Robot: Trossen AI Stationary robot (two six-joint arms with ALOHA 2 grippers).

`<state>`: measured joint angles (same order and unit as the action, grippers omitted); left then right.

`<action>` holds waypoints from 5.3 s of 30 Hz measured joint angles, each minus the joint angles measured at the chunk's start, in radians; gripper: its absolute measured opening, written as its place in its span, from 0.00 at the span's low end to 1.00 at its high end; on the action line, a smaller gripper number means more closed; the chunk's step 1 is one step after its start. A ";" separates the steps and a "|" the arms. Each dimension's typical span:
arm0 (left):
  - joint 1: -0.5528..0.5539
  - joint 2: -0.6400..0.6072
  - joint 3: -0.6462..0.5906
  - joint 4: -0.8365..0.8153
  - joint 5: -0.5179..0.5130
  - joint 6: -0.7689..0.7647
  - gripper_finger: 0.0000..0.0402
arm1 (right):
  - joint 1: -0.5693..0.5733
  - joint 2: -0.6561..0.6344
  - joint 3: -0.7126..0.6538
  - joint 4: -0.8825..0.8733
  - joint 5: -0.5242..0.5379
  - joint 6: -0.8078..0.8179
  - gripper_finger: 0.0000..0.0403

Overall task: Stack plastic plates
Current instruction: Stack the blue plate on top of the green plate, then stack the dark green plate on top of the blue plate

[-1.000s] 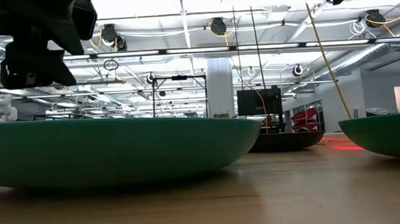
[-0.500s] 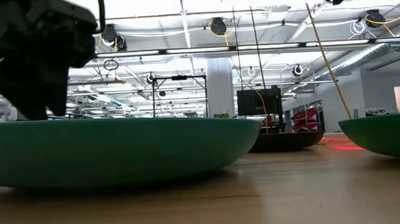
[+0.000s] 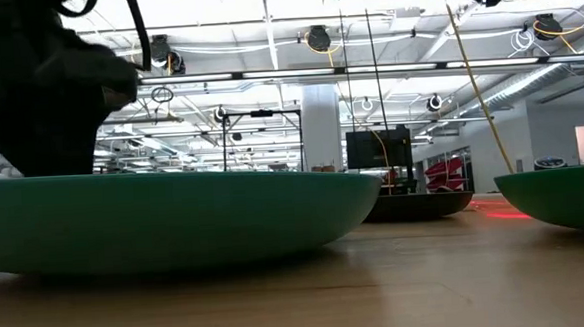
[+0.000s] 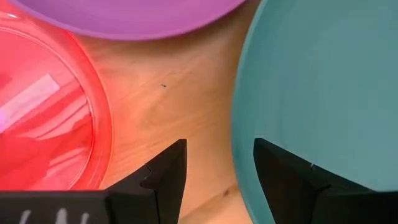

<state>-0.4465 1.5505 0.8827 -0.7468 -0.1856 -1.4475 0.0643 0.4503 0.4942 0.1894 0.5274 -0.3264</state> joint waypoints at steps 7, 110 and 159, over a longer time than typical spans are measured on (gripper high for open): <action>0.000 0.075 0.000 0.120 0.003 0.041 0.48 | 0.000 0.000 0.000 0.000 0.000 0.000 0.03; 1.189 0.340 0.735 -0.057 0.216 1.399 0.05 | 0.000 0.026 -0.001 -0.284 -0.004 0.285 0.03; 0.490 0.225 0.675 0.185 0.346 1.622 0.26 | 0.000 0.032 0.000 -0.294 -0.017 0.562 0.03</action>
<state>0.0436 1.7752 1.5574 -0.5618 0.1608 0.1749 0.0647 0.4820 0.4946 -0.1045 0.5101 0.2355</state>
